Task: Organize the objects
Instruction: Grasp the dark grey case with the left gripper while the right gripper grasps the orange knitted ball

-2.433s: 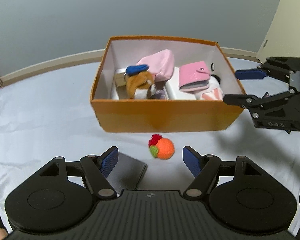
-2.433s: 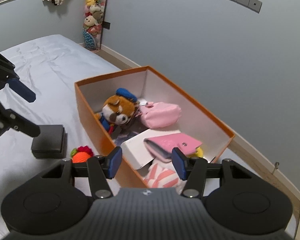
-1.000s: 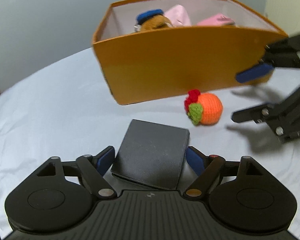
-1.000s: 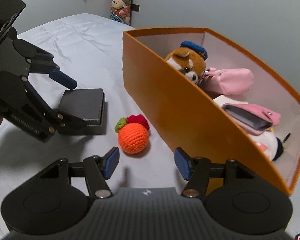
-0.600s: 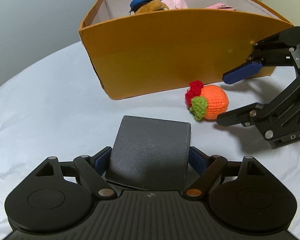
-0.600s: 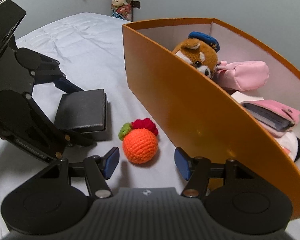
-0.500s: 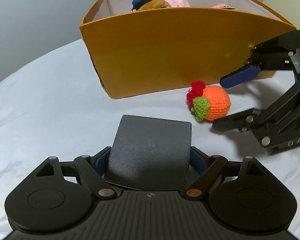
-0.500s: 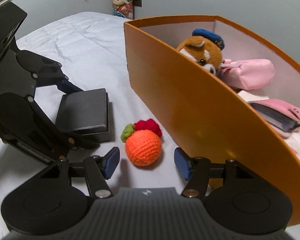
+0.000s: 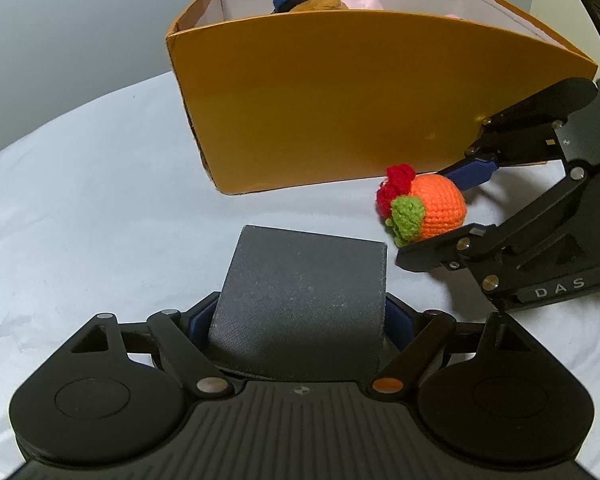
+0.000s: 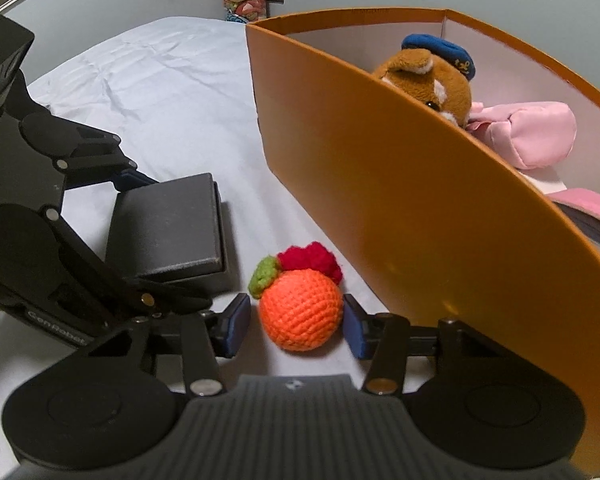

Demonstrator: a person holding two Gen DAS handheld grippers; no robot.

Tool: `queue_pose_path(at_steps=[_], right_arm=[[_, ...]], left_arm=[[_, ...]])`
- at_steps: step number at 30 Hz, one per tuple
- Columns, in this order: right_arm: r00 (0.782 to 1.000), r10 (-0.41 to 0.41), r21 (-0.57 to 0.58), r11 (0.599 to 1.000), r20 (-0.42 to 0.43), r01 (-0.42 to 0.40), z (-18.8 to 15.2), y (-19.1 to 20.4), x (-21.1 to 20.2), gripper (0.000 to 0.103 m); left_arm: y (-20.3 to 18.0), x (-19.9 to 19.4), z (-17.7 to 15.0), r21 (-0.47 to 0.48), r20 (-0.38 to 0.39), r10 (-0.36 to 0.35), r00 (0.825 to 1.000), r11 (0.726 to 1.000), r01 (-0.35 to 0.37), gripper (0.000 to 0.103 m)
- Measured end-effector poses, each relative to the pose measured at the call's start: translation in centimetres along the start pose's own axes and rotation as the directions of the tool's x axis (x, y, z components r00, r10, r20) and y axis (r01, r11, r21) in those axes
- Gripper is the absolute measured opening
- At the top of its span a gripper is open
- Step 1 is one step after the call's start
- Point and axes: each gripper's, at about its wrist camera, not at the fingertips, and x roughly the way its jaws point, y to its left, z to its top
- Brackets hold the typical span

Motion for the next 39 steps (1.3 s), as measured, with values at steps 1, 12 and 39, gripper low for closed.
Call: queue_pose_path(at_steps=[1, 12, 39], right_arm=[[1.000, 0.000, 0.001, 1.000, 0.001, 0.000, 0.0, 0.0, 0.0, 0.051], [1.000, 0.000, -0.009, 1.000, -0.006, -0.001, 0.0, -0.2, -0.2, 0.044], [0.997, -0.037, -0.058, 0.997, 0.060, 0.040, 1.0, 0.9, -6.8, 0.044]], left_arm=[[-0.2, -0.1, -0.1, 0.001, 0.003, 0.001, 1.000, 1.000, -0.001, 0.099], [-2.0, -1.1, -0.4, -0.010, -0.010, 0.004, 1.000, 1.000, -0.004, 0.093], [-3.0, -8.8, 1.2, 0.049, 0.056, 0.042, 0.998, 0.998, -0.045, 0.092]])
